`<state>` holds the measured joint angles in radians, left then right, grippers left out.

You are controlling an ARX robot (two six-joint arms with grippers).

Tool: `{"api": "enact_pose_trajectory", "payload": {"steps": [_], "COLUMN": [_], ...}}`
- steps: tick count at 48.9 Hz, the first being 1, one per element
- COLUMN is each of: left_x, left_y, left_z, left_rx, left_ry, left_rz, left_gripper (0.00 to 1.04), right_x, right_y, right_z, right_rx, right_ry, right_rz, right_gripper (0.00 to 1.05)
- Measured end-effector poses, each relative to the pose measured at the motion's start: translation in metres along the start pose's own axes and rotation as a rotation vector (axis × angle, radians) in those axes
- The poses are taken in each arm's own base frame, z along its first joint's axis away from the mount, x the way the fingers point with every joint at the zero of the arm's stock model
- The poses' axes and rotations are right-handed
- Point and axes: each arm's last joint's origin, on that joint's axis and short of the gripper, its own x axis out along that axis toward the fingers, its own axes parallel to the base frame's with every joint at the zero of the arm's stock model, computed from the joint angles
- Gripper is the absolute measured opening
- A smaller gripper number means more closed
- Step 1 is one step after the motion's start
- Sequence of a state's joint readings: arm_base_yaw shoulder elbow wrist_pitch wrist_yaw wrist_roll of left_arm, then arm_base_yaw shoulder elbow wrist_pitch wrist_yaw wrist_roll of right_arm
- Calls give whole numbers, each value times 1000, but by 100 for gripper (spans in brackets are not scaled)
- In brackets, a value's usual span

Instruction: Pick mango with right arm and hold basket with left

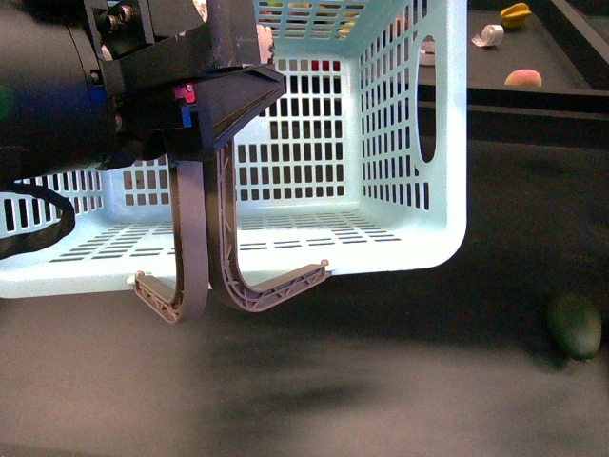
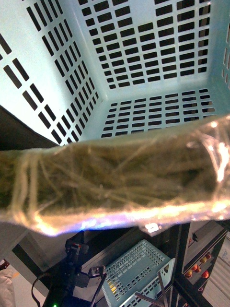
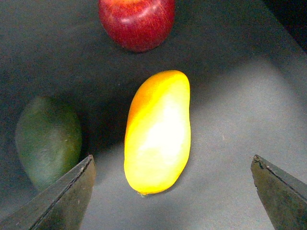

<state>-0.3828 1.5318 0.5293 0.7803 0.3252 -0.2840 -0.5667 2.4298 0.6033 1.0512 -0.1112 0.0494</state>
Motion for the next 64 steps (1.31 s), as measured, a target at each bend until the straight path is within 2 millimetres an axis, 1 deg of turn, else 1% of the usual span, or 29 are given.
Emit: {"api": "enact_pose_trajectory", "payload": {"steps": [5, 9, 13, 17, 20, 27, 33, 41, 53, 56, 62, 64], "left_x": [0, 0, 0, 0, 0, 0, 0, 0, 0, 0, 0, 0], "left_y": [0, 0, 0, 0, 0, 0, 0, 0, 0, 0, 0, 0], "left_z": [0, 0, 0, 0, 0, 0, 0, 0, 0, 0, 0, 0], "left_rx": [0, 0, 0, 0, 0, 0, 0, 0, 0, 0, 0, 0], "left_ry": [0, 0, 0, 0, 0, 0, 0, 0, 0, 0, 0, 0], "left_rz": [0, 0, 0, 0, 0, -1, -1, -1, -1, -1, -1, -1], "left_gripper": [9, 9, 9, 9, 9, 9, 9, 9, 9, 9, 9, 9], "right_x": [16, 26, 42, 58, 63, 72, 76, 81, 89, 90, 90, 90], "right_y": [-1, -1, 0, 3, 7, 14, 17, 15, 8, 7, 6, 6], "right_z": [-1, 0, 2, 4, 5, 4, -5, -14, -18, -18, -17, -17], "right_rx": [3, 2, 10, 16, 16, 16, 8, 7, 14, 16, 19, 19], "right_ry": [22, 30, 43, 54, 53, 68, 95, 125, 147, 145, 143, 142], "right_rz": [0, -1, -4, 1, 0, 7, -4, -26, -50, -56, -57, -57], "right_gripper": [97, 97, 97, 97, 97, 97, 97, 97, 97, 92, 76, 73]}}
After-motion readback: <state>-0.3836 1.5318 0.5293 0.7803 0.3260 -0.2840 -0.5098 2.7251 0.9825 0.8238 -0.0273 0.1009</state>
